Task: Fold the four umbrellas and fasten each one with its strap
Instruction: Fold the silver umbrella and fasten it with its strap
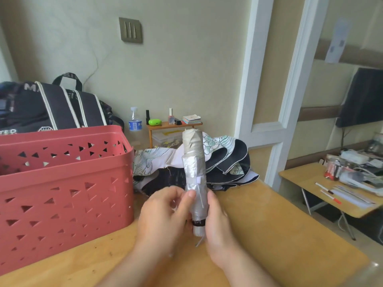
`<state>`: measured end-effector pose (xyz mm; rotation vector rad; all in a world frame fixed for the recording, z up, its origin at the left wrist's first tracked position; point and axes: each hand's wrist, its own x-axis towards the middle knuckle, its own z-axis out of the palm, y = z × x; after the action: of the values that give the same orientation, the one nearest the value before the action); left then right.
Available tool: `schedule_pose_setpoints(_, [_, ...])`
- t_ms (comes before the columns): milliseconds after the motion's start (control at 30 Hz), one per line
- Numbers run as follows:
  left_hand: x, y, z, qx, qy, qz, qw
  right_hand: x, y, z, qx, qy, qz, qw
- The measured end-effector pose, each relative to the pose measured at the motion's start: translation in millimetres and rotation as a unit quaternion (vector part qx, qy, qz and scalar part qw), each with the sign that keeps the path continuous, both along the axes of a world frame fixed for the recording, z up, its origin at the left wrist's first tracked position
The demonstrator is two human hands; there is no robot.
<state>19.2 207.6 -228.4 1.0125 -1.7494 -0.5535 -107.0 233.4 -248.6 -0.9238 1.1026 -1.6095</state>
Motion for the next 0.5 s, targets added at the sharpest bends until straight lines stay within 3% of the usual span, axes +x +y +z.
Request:
schedule_pose_setpoints(100, [2.9,-0.1,-9.4,-0.027,-0.030,0.010,0.999,-0.9,-0.7,-0.7,-0.006,0.008,0.009,1.000])
schedule_pose_setpoints(400, [3.5,-2.1,-5.4,0.028,-0.011,0.015,0.999,0.9,3.9,-3.6,-0.057,0.018,0.057,0.997])
schedule_pose_setpoints(500, [0.7,1.7,-1.0,0.065,0.019,-0.026,0.997,3.0,3.3,-5.3,-0.068,0.025,0.045,0.996])
